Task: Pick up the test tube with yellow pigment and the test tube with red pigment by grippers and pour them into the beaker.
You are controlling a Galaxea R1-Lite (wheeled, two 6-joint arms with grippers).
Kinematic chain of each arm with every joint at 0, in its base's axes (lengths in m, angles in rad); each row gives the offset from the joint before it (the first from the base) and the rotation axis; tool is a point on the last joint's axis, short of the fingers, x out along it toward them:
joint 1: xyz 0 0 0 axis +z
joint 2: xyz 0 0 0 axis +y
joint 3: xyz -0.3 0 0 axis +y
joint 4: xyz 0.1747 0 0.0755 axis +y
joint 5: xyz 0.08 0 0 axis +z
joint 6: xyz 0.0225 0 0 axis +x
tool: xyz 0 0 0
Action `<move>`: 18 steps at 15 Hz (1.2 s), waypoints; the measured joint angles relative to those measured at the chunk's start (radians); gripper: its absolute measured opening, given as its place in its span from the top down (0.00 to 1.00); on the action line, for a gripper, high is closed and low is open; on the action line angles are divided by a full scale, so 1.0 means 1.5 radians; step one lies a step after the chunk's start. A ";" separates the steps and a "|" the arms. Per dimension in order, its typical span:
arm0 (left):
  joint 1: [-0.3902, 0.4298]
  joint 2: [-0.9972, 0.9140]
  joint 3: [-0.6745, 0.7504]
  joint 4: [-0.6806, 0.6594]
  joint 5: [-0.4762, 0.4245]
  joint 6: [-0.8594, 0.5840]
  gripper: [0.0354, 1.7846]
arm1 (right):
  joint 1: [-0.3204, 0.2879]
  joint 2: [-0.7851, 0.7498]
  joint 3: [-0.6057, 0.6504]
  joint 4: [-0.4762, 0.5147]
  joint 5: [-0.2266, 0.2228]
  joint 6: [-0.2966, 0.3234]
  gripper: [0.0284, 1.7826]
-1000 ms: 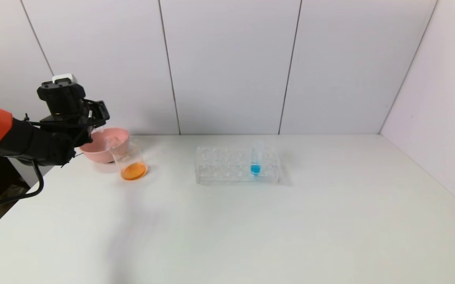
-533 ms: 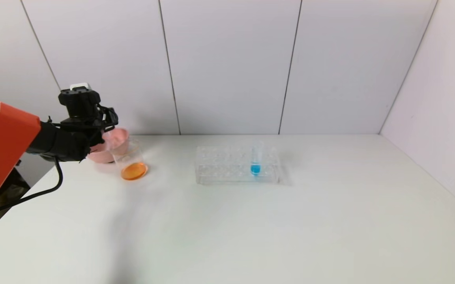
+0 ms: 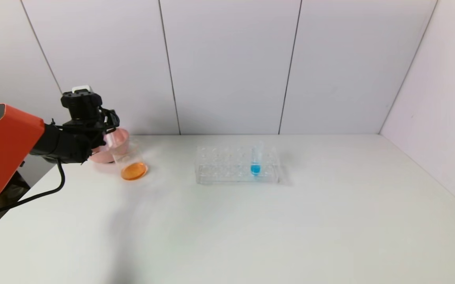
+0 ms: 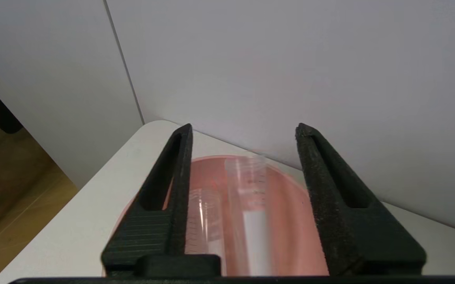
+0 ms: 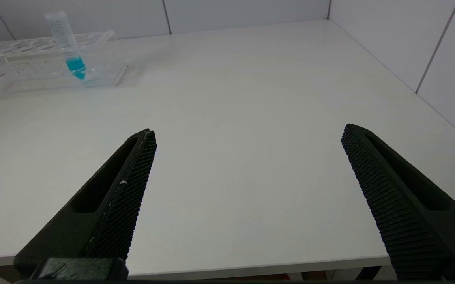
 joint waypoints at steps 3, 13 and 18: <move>0.000 -0.006 0.006 -0.001 0.000 0.000 0.16 | 0.000 0.000 0.000 0.000 0.000 0.000 0.04; -0.055 -0.156 0.155 -0.072 -0.136 -0.002 0.01 | 0.000 0.000 0.000 0.000 0.000 0.000 0.04; -0.097 -0.288 0.281 -0.078 -0.224 0.014 0.01 | 0.000 0.000 0.000 0.000 0.000 0.000 0.04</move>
